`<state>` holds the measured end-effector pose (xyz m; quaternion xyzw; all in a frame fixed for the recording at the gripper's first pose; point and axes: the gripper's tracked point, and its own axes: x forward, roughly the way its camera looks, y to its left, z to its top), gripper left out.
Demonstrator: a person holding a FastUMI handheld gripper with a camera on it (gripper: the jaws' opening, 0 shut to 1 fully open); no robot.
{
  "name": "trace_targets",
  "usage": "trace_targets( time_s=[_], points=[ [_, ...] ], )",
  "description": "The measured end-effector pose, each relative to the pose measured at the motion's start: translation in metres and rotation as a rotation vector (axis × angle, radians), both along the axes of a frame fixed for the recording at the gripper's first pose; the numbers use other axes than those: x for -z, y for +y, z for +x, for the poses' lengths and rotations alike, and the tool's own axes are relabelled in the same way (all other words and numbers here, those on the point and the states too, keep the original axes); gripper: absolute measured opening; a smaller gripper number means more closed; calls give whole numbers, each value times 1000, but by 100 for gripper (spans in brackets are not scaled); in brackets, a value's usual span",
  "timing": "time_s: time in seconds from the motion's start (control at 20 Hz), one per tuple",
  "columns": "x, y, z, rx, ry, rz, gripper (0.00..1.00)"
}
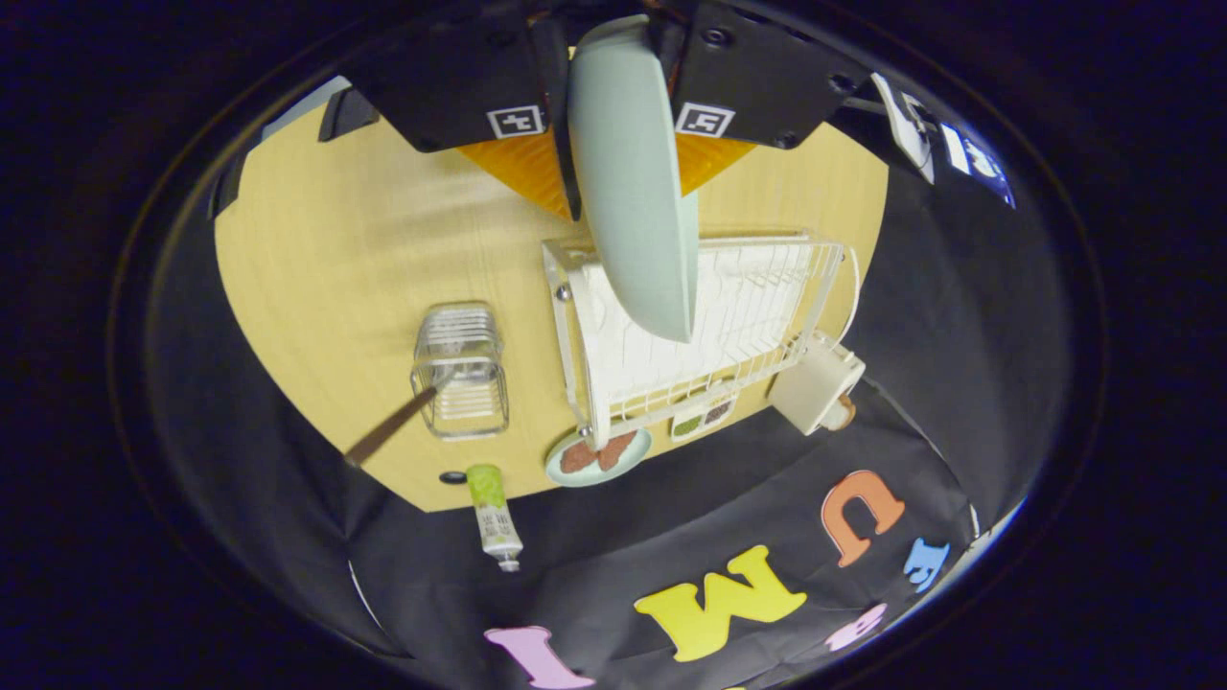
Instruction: Take the plate from the dish rack, then take the spoon from the basket and place it into the plate.
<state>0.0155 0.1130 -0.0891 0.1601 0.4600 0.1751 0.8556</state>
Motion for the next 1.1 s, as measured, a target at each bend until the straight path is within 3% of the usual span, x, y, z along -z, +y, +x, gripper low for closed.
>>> trace_targets(
  time_s=[0.25,0.5,0.7,0.95,1.1],
  points=[
    [50,23,-15,2,86,211,36],
    [82,55,-20,-14,177,338,36],
    [86,63,-9,-22,132,291,38],
    [91,59,-9,-9,122,260,54],
    [89,50,-8,5,102,235,57]
  ],
)
